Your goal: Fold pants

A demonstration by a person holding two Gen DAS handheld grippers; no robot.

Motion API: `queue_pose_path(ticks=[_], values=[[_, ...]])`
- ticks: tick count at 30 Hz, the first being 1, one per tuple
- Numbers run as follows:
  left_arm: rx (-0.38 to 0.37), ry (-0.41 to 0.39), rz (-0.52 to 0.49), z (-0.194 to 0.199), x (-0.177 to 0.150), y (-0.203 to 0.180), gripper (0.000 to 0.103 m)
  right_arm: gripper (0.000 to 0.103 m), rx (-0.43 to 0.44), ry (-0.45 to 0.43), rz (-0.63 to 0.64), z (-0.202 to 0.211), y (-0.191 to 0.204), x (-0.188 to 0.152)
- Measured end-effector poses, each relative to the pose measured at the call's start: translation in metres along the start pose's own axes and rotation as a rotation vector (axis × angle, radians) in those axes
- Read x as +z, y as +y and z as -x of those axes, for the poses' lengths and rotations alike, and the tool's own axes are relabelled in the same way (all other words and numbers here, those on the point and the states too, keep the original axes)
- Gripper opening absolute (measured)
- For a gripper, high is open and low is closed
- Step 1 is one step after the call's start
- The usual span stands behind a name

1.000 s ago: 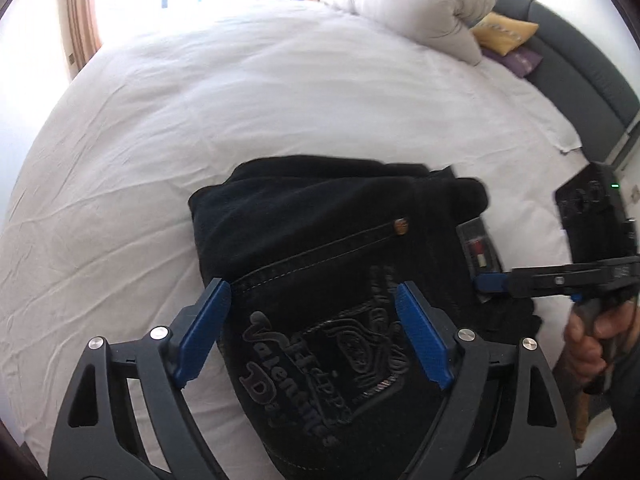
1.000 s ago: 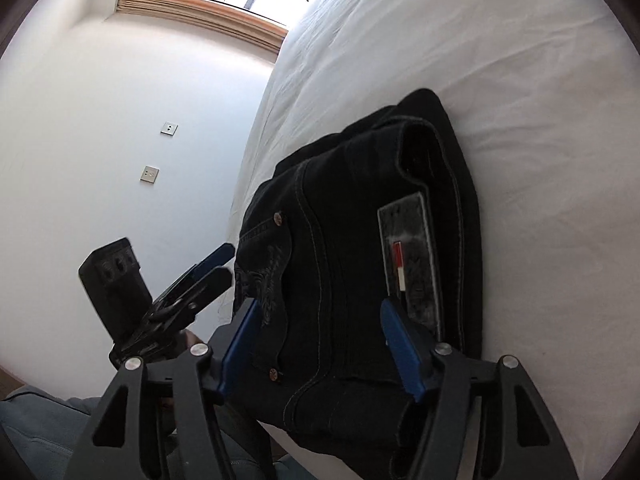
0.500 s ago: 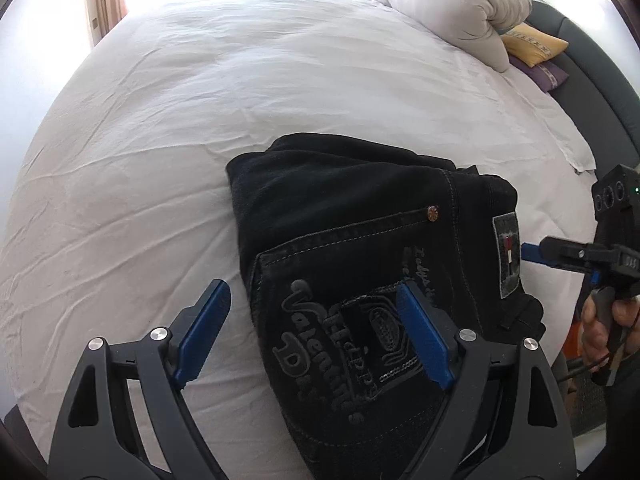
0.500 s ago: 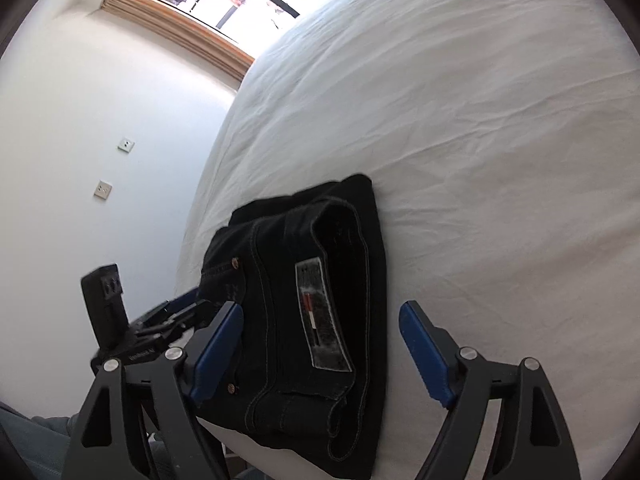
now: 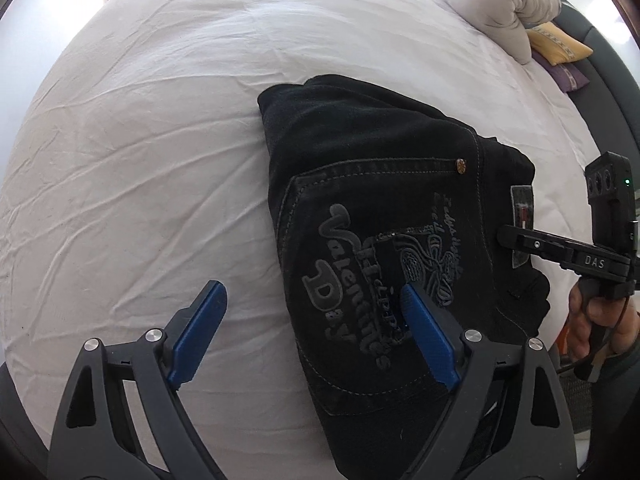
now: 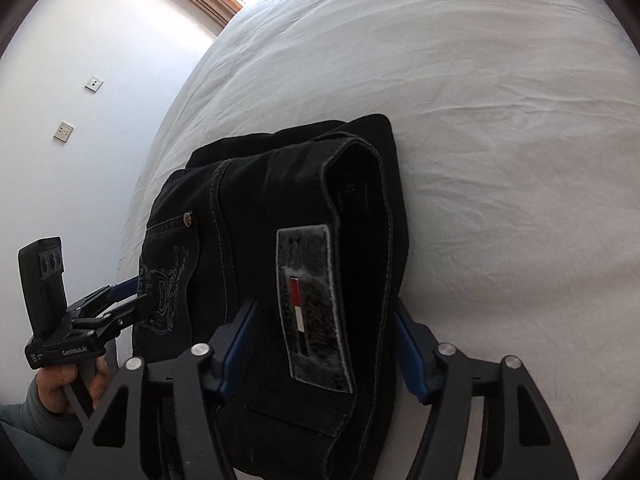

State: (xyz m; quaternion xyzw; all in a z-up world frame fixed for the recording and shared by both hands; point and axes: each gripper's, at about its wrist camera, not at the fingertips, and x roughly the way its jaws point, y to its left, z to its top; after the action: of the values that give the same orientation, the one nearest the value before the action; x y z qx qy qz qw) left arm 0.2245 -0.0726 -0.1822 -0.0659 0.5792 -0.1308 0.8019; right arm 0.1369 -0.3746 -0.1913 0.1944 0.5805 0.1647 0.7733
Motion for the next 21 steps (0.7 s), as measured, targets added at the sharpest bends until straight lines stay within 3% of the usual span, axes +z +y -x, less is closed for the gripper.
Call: queue_pose_path(ticks=[5, 9, 21], values=[[-0.005, 0.003, -0.007, -0.001, 0.0, -0.004, 0.086, 0.046, -0.01, -0.015, -0.011, 0.004, -0.002, -0.002], [-0.031, 0.004, -0.034, 0.0, 0.0, -0.013, 0.056, 0.04, -0.023, -0.026, 0.003, 0.003, 0.005, -0.003], [-0.005, -0.013, -0.063, 0.003, 0.003, -0.029, 0.038, 0.028, -0.097, -0.063, 0.062, 0.005, 0.028, -0.006]])
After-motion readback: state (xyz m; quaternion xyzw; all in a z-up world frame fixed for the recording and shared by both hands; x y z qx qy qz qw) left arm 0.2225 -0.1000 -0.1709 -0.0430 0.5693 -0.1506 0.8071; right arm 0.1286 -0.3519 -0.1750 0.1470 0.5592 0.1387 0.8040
